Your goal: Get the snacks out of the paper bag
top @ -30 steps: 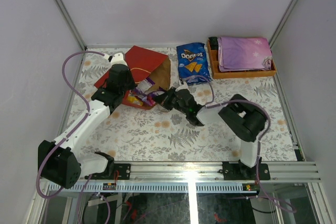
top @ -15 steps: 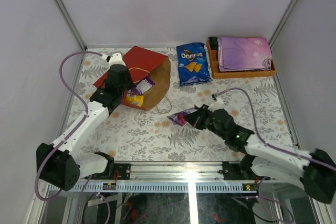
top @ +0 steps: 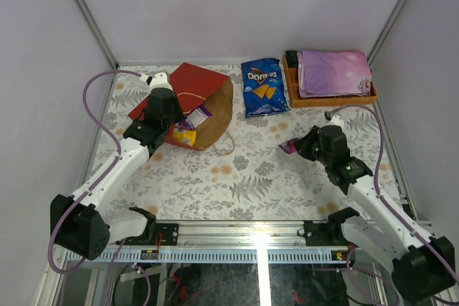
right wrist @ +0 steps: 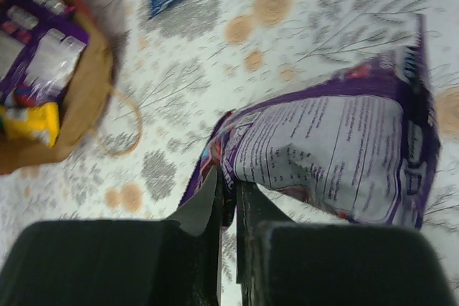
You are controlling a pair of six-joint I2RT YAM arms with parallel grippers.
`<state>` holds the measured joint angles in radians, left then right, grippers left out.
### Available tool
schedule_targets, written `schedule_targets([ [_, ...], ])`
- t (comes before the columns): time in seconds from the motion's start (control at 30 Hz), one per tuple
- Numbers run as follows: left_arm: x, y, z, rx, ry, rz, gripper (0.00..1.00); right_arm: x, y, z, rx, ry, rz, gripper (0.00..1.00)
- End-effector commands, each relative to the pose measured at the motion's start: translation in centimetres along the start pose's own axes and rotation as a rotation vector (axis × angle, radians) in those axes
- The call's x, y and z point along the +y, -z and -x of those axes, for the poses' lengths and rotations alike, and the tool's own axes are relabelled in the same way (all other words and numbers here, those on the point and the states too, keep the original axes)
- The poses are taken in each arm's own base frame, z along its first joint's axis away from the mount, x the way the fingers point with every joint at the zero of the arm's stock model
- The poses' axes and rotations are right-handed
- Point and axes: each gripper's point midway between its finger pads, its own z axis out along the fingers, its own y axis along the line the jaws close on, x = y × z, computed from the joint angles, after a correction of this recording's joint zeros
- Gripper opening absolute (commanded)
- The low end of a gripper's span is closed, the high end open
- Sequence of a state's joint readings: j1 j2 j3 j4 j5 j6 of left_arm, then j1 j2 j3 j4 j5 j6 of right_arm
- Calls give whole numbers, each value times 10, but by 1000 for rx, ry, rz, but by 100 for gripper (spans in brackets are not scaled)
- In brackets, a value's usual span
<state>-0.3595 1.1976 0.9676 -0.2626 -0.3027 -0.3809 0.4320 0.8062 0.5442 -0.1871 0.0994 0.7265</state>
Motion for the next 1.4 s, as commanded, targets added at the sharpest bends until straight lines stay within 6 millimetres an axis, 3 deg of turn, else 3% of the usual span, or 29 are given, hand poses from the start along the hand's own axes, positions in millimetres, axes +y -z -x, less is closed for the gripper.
schedule_targets([
  [0.0,4,1,-4,7,-18,13,0,1,-17,47,-63,-35,73,0],
  [0.13,1,-1,-6,12,-16,2,0,-48,-39,41,-36,-112,-14,0],
  [0.27,0,-6,-11,28,-18,-2,0,-88,-47,20,5,-263,-52,0],
  [0.3,0,-6,-11,29,-18,-3,0,-97,-49,15,10,-305,-66,5],
  [0.33,-1,-6,-12,31,-19,-6,0,-104,-50,8,23,-340,-83,15],
  [0.37,-1,-6,-11,30,-21,-8,0,-112,-51,2,40,-364,-102,37],
  [0.43,1,-4,-11,26,-25,-2,0,-125,-49,-10,73,-392,-166,94],
  [0.47,2,-4,-10,22,-26,3,0,-129,-45,-16,92,-396,-194,100],
  [0.57,3,-3,-9,16,-25,7,0,-126,-24,-2,1,-392,-214,99],
  [0.7,-3,-3,-10,24,-10,-15,0,-105,20,51,-252,-361,-180,99],
  [0.77,-7,-4,-10,30,-5,-28,0,-97,29,68,-286,-335,-175,90],
  [0.83,-11,-4,-10,33,-2,-41,0,-91,18,71,-267,-356,-135,74],
  [0.93,-11,-3,-10,34,-7,-41,0,-84,-15,60,-152,-423,-63,47],
  [1.0,-8,-2,-9,26,-11,-28,0,-78,-34,55,-83,-452,-10,36],
  [1.2,-12,-3,-10,29,-11,-49,0,-75,-75,49,-30,-526,57,31],
  [1.37,-9,-4,-12,31,-21,-39,0,-90,-96,34,-14,-579,34,30],
])
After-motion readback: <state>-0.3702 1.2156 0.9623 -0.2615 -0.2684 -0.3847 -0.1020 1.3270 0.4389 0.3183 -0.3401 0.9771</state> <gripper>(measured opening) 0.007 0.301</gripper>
